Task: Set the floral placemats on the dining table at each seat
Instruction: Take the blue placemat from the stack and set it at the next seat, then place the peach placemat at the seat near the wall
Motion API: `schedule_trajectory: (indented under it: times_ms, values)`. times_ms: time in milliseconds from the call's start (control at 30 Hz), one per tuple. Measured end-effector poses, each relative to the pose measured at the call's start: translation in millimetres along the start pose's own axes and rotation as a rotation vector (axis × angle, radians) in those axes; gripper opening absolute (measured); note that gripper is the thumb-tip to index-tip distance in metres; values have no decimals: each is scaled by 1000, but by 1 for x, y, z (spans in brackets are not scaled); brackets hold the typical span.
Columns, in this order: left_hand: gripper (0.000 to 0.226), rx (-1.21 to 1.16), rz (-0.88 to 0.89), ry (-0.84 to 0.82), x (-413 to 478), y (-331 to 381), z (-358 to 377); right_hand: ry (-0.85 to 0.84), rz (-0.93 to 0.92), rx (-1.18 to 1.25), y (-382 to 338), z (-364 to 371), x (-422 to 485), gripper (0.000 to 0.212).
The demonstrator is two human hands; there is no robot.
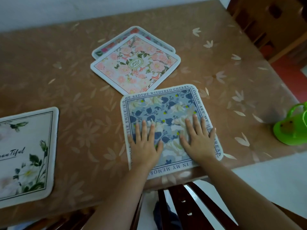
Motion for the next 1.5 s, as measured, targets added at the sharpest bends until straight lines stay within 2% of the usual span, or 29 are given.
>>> schedule_trajectory:
  times_ms: [300,567,900,1067,1167,1300,1500]
  values:
    - [70,-4,76,-119,-54,6,5,-36,42,23,-30,16,-45,71]
    - [66,-37,133,-341,-87,4,-29,-209,-53,43,-50,-8,-81,60]
    - [49,-102,134,26,-161,-2,-111,-20,-272,-45,-83,-85,-146,49]
    - [38,-322,99,213,-204,17,-141,64,-268,17,-88,-117,-186,49]
    - [33,-369,136,330,-228,36,-148,121,-302,-13,-87,-130,-211,47]
    - [36,-381,171,350,-246,57,-147,148,-267,-9,-70,-144,-235,47]
    - [40,-289,218,262,-250,87,-145,205,-212,27,-33,-159,-257,48]
Point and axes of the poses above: each hand's wrist, its own x-axis towards the middle knuckle, its own z-axis out of the palm, y = z × x, the point moved 5 cm from there along x, towards the middle knuckle, and after that the axes turned 5 degrees about -z, right-handed, at the moved point
